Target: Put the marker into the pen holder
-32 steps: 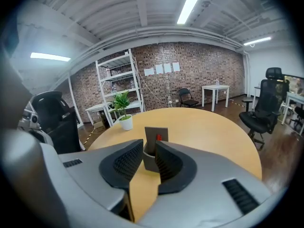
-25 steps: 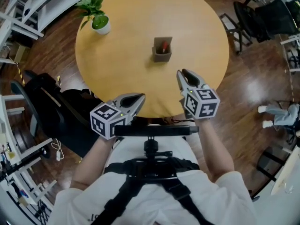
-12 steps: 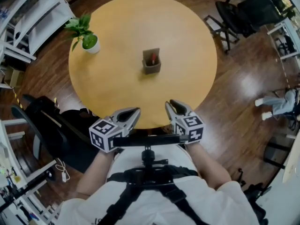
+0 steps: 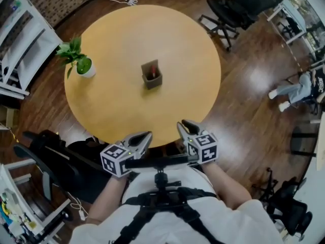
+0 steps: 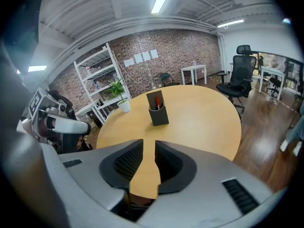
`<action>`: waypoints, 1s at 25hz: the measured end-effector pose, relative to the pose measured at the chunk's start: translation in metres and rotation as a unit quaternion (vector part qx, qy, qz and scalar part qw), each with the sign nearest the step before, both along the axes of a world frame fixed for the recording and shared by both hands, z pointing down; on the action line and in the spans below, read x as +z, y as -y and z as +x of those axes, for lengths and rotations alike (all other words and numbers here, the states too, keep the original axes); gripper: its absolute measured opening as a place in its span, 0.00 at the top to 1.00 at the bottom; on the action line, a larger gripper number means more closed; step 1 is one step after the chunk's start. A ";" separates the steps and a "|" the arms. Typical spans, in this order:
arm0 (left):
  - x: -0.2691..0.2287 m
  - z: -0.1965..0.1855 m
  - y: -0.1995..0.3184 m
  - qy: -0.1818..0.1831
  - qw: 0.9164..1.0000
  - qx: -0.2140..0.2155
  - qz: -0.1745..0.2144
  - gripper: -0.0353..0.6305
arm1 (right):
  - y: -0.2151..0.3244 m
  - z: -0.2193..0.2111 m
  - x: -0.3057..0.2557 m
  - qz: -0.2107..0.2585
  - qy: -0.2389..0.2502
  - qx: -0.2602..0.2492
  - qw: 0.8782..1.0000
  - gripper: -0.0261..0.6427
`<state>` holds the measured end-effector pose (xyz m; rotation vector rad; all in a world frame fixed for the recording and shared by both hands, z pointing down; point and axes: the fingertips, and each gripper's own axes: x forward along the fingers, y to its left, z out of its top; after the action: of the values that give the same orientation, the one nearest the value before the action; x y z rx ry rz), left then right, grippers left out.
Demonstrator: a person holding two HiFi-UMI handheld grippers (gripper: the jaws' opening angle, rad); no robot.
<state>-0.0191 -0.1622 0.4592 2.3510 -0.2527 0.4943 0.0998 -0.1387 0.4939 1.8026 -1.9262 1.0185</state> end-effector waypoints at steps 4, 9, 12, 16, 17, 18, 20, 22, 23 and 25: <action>-0.004 -0.001 -0.009 -0.004 1.000 0.010 0.007 0.95 | -0.012 0.000 -0.006 0.006 0.000 0.014 1.000 0.83; -0.007 -0.004 -0.029 -0.008 1.000 0.001 0.018 0.95 | -0.029 -0.002 -0.009 0.019 0.001 0.006 1.000 0.83; -0.006 -0.006 -0.046 -0.006 1.000 -0.013 0.027 0.95 | -0.049 0.001 -0.005 0.026 0.002 -0.001 1.000 0.83; -0.004 -0.012 -0.079 0.002 0.999 -0.035 0.032 0.95 | -0.091 -0.001 0.002 0.025 0.006 -0.014 1.000 0.83; -0.004 -0.012 -0.090 0.003 0.999 -0.039 0.032 0.95 | -0.103 -0.001 0.004 0.025 0.006 -0.017 1.000 0.83; -0.005 -0.012 -0.103 0.003 0.999 -0.042 0.032 0.95 | -0.115 -0.001 0.004 0.026 0.006 -0.019 0.999 0.83; -0.004 -0.009 -0.131 0.005 0.998 -0.046 0.033 0.95 | -0.138 0.002 0.006 0.032 0.006 -0.024 0.999 0.83; 0.000 -0.009 -0.160 0.010 0.998 -0.051 0.037 0.95 | -0.162 0.000 0.009 0.037 0.009 -0.032 0.999 0.83; 0.001 -0.011 -0.175 0.013 0.998 -0.055 0.039 0.95 | -0.176 -0.003 0.011 0.039 0.012 -0.038 0.998 0.83; 0.003 -0.016 -0.206 0.017 0.997 -0.066 0.043 0.95 | -0.206 -0.009 0.014 0.042 0.018 -0.049 0.998 0.83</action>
<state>-0.0348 0.0436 0.4625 2.3910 -0.4492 0.4670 0.0903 0.0674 0.5076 1.7251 -2.0854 0.9571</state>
